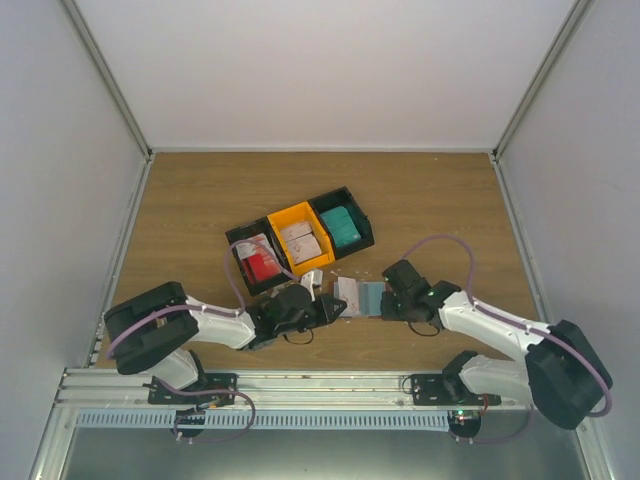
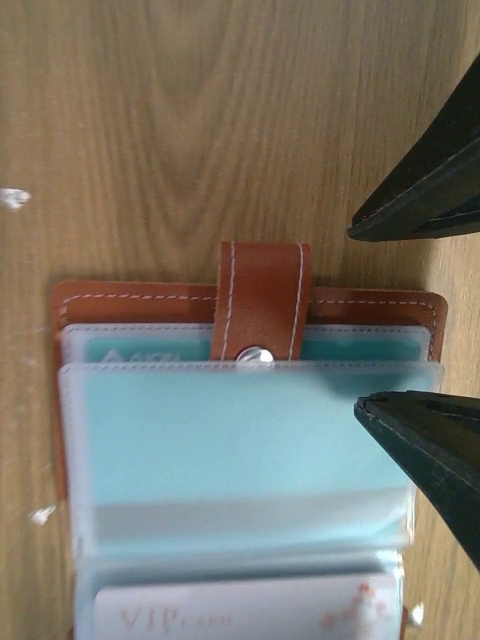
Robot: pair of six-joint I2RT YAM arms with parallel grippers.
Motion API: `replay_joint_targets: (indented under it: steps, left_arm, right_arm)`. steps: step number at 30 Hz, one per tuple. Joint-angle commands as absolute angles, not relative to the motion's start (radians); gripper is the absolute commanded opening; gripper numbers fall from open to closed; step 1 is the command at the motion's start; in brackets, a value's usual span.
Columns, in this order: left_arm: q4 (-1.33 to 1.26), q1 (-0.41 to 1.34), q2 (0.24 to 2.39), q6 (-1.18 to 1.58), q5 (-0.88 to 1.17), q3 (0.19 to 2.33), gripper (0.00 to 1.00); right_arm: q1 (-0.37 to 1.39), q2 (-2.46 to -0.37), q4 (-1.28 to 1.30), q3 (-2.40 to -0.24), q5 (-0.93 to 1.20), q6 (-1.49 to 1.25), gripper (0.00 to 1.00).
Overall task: Put the credit cards into the card holder
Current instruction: Insert the credit card into the card holder.
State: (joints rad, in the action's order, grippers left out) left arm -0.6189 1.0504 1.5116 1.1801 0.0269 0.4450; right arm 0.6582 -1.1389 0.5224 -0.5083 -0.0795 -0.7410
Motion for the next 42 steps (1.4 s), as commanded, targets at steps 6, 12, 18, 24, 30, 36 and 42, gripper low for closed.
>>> replay_joint_targets:
  steps: [6, 12, 18, 24, 30, 36, 42]
  left_arm:
    - [-0.734, 1.053, 1.585, 1.212, -0.045, 0.456, 0.0]
    - [-0.749, 1.05, 1.639, 1.196, -0.018, 0.484, 0.0]
    - [-0.769, 1.046, 1.664, 1.186, -0.015, 0.493, 0.0]
    - [-0.838, 1.045, 1.737, 1.23, -0.002, 0.507, 0.0]
    - [-0.835, 1.054, 1.742, 1.241, -0.031, 0.498, 0.0]
    - [-0.787, 1.064, 1.746, 1.228, -0.045, 0.526, 0.0]
    - [-0.777, 1.064, 1.761, 1.282, -0.036, 0.532, 0.0]
  right_arm:
    - [0.669, -1.243, 0.517, -0.494, -0.057, -0.755, 0.44]
    - [0.669, -1.278, 0.523, -0.495, -0.063, -0.761, 0.41]
    - [0.669, -1.28, 0.526, -0.493, -0.063, -0.776, 0.36]
    - [0.669, -1.271, 0.544, -0.489, -0.062, -0.803, 0.29]
    - [0.669, -1.248, 0.566, -0.485, -0.063, -0.81, 0.28]
    - [0.669, -1.24, 0.557, -0.482, -0.045, -0.817, 0.28]
    - [0.669, -1.233, 0.553, -0.477, -0.035, -0.822, 0.28]
